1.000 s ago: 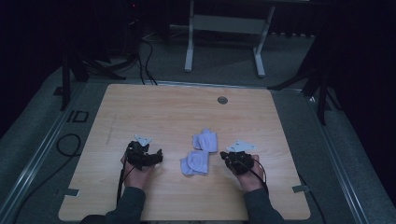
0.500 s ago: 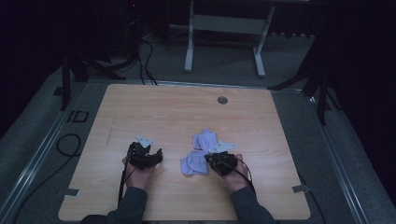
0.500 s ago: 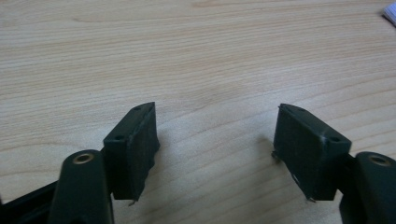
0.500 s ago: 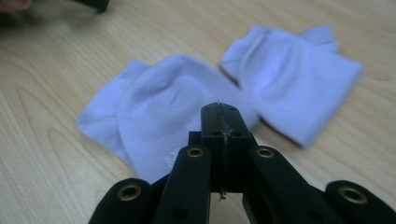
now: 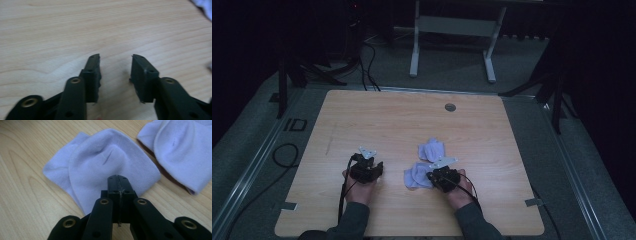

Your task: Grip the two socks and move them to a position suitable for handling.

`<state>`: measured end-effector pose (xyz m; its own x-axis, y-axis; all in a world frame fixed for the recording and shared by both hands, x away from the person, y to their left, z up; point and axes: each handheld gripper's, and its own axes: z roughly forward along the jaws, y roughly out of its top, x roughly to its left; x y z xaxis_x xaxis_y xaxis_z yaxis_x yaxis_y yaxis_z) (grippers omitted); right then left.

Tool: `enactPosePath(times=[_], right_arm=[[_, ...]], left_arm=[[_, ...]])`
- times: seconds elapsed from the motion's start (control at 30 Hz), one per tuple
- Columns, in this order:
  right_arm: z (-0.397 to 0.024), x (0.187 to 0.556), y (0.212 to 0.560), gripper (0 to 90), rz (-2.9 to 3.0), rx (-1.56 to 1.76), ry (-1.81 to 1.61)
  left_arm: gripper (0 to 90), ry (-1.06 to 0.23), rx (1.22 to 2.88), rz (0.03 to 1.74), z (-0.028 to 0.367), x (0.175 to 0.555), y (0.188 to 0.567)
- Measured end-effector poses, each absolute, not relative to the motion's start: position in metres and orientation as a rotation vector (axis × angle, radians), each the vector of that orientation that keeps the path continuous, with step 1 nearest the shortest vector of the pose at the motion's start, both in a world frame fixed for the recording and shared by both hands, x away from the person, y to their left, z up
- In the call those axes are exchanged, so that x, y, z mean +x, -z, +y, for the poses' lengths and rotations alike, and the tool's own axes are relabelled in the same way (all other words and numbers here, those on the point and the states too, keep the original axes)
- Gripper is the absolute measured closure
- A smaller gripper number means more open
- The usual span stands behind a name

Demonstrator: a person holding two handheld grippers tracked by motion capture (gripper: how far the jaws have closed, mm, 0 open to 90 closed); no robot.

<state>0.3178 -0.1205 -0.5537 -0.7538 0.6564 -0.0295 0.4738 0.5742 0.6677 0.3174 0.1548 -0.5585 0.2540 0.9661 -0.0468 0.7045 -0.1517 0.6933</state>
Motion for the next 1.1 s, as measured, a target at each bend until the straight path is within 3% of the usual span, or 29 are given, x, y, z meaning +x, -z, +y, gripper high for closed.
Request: enactPosePath(times=[0.47,0.73,1.1], right_arm=[[-0.113,0.312,0.554,90.0,2.552,0.878,-0.950],[-0.113,0.313,0.554,90.0,2.557,0.872,-0.951],[-0.112,0.316,0.552,87.7,2.574,0.903,-0.948]], left_arm=[[89.0,-0.388,2.007,1.214,0.128,0.297,0.549],[89.5,-0.320,2.088,1.075,0.101,0.290,0.556],[89.7,-0.351,2.130,1.069,0.090,0.288,0.560]])
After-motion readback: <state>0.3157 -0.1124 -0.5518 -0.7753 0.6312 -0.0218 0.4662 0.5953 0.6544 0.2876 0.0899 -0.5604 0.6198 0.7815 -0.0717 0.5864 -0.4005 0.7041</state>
